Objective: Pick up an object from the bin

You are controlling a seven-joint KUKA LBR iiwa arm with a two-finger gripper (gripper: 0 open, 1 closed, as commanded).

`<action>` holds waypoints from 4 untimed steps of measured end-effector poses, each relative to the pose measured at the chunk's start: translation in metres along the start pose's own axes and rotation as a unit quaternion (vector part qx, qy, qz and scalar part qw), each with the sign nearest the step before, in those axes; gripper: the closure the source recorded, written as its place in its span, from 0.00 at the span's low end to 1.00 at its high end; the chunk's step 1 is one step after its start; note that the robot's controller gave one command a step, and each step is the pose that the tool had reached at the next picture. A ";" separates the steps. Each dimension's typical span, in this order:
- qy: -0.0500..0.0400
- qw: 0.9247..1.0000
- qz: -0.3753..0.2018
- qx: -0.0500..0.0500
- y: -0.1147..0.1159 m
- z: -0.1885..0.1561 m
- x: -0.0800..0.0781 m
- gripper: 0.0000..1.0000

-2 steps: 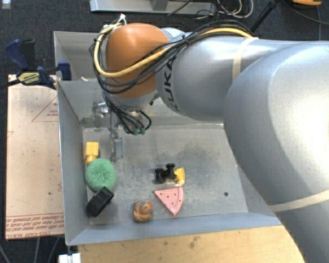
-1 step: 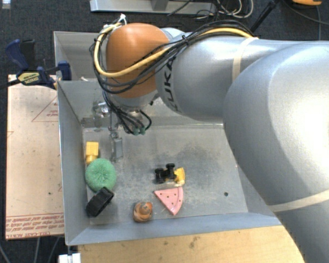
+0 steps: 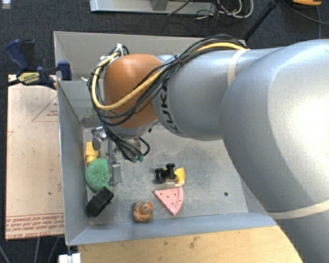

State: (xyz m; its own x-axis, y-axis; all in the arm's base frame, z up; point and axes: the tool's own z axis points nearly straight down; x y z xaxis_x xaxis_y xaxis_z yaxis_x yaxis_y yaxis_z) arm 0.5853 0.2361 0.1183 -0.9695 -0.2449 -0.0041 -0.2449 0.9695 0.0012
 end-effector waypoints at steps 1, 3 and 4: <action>-0.002 0.999 0.037 -0.001 -0.012 0.027 -0.003 1.00; 0.004 0.999 0.046 0.000 -0.012 -0.022 0.003 1.00; 0.000 1.000 0.013 0.000 -0.026 -0.068 -0.003 1.00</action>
Offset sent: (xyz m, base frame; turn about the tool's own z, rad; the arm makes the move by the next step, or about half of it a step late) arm 0.0000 0.0000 0.0000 0.0000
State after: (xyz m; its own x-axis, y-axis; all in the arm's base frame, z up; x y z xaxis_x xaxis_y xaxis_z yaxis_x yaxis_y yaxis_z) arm 0.5946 0.2113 0.1866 -0.9757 -0.2193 -0.0045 -0.2193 0.9757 0.0015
